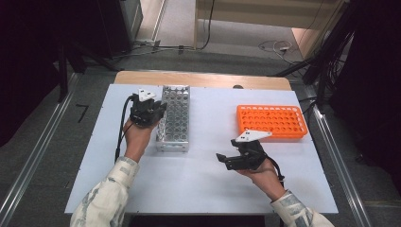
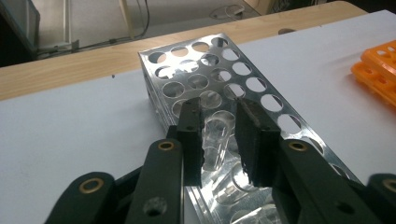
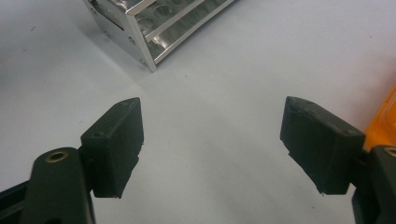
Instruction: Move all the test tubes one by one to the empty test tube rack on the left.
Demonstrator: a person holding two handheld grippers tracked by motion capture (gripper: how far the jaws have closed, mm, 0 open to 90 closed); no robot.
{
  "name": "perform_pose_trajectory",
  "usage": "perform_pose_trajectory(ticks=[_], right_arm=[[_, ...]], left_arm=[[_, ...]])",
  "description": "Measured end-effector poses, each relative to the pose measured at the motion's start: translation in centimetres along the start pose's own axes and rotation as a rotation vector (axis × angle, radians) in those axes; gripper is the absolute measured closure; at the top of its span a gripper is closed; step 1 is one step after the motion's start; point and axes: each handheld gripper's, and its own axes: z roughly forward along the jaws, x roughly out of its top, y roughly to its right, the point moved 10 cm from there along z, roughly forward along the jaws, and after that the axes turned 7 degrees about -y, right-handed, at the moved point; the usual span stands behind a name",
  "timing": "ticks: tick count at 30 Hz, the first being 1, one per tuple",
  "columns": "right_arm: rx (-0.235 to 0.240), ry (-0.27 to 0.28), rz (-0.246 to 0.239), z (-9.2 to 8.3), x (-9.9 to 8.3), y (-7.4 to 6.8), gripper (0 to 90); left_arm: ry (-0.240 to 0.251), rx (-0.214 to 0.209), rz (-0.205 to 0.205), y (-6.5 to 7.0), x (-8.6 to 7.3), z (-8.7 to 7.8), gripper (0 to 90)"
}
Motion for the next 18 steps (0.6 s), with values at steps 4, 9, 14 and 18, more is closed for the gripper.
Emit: perform_pose_trajectory(ticks=[4,9,14,18], right_arm=[[0.001,-0.002,0.003,0.1,0.0,0.0,20.0],[0.001,-0.001,0.003,0.1,0.0,0.0,20.0],[-0.001,0.003,0.016,0.0,0.0,0.1,20.0],[-0.005,0.004,0.023,0.0,-0.1,0.3,20.0]], left_arm=[[0.010,-0.007,-0.005,0.1,0.1,-0.4,69.9],[0.017,-0.013,-0.007,0.2,0.2,-0.6,68.4],[0.028,-0.033,-0.027,0.3,0.3,-0.9,65.8],[0.044,-0.040,-0.050,0.0,0.4,-1.3,63.1]])
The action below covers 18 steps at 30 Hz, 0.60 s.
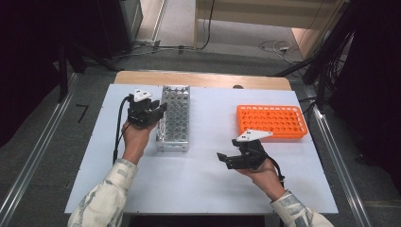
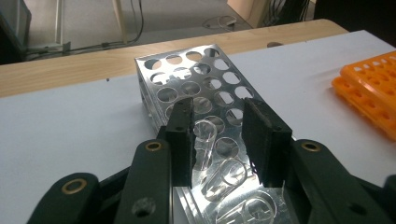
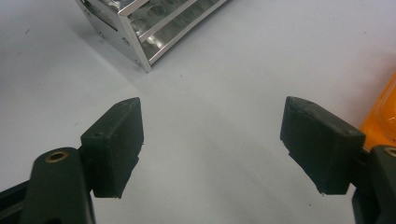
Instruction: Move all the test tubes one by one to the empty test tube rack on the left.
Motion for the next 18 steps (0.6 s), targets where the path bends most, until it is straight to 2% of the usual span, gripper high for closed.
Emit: perform_pose_trajectory(ticks=[7,10,18], right_arm=[[-0.006,0.015,0.025,-0.2,0.2,0.7,19.9],[-0.013,0.021,0.040,-0.3,0.2,1.1,19.9],[-0.031,0.032,0.060,-0.5,0.0,1.8,19.9]], left_arm=[[0.015,-0.007,-0.015,-0.3,0.0,-0.9,52.4],[0.021,-0.002,-0.013,-0.3,-0.5,-1.3,45.8],[0.059,0.011,-0.055,-1.0,-1.9,-2.8,33.7]])
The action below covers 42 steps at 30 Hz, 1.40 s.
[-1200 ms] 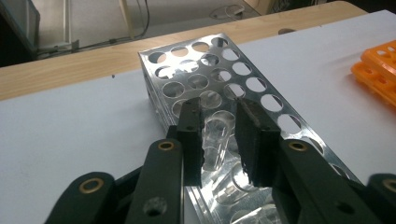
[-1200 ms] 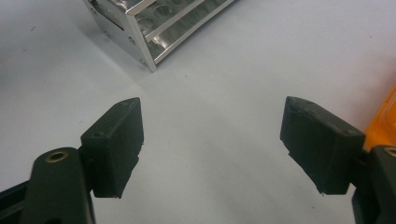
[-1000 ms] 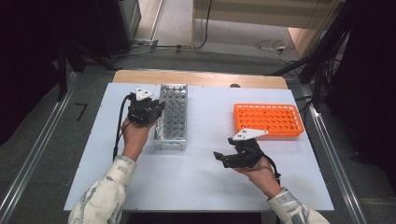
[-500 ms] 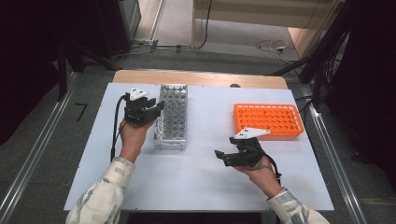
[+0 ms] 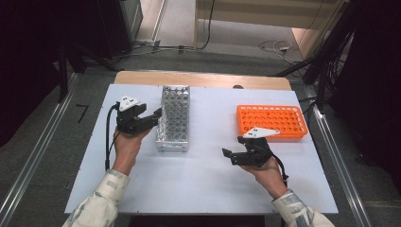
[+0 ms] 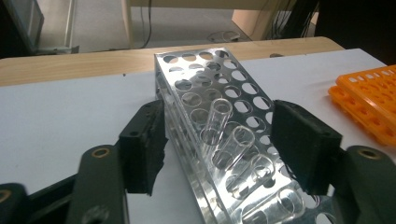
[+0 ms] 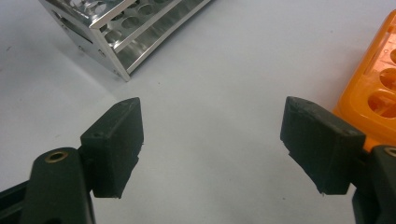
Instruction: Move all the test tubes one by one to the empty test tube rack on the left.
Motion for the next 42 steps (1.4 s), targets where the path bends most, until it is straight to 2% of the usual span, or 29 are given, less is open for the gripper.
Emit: perform_pose_trajectory(ticks=[8,15,17,19,24,28,37,42], right_arm=[[-0.012,0.009,0.024,-0.2,0.0,0.8,19.9],[-0.035,0.029,0.044,-0.9,-0.2,1.5,18.6],[-0.040,0.032,0.051,-1.2,-0.4,1.7,18.0],[-0.036,0.040,0.063,-1.6,-0.5,1.9,17.8],[-0.059,0.046,0.079,-2.2,-1.0,2.8,17.7],[-0.063,0.049,0.081,-2.6,-1.3,3.0,17.7],[-0.076,0.061,0.085,-3.4,-1.9,3.4,17.6],[-0.105,0.060,0.099,-3.8,-2.6,4.3,17.6]], left_arm=[[0.009,0.008,-0.030,-0.5,-2.1,-1.1,27.6],[-0.031,0.009,-0.017,-0.2,-4.3,-1.5,23.5],[-0.032,-0.007,-0.025,-0.1,-4.8,-1.9,23.3],[-0.028,0.002,-0.028,-0.2,-5.2,-2.2,23.2],[-0.010,0.012,-0.032,-0.4,-5.4,-3.0,23.1],[0.002,0.009,-0.032,-0.4,-5.4,-3.6,23.0],[-0.006,0.027,-0.049,-1.3,-6.2,-4.3,22.9],[-0.024,0.037,-0.055,-1.6,-7.2,-4.5,22.8]])
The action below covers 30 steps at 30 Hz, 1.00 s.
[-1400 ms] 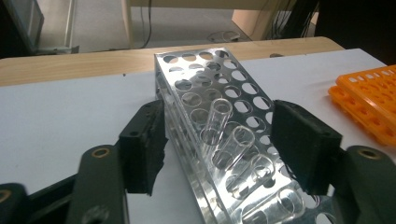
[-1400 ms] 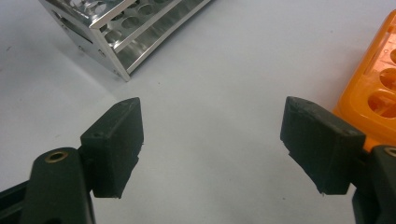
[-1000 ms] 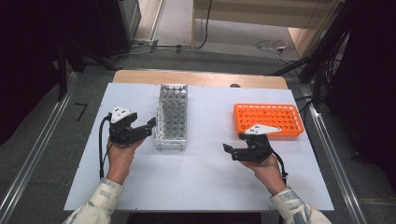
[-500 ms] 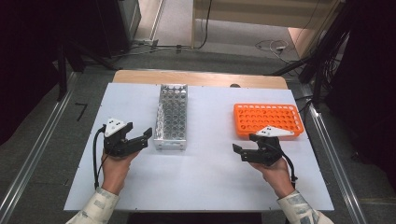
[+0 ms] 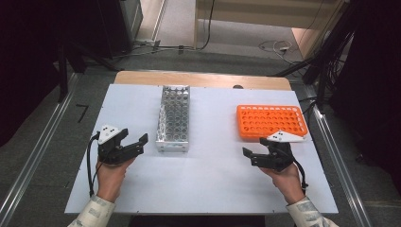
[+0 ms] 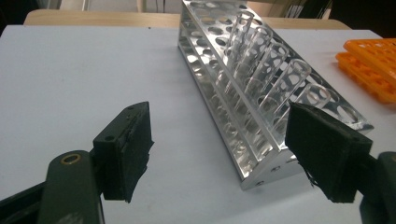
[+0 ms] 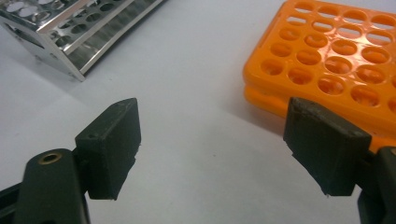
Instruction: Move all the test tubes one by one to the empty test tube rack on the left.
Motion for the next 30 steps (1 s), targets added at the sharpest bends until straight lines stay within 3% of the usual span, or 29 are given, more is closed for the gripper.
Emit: perform_pose_trajectory(ticks=[30], right_arm=[[-0.090,0.012,0.072,-2.5,-2.8,4.2,17.3]], left_arm=[[0.011,0.045,-0.006,-1.6,-1.9,-2.4,20.3]])
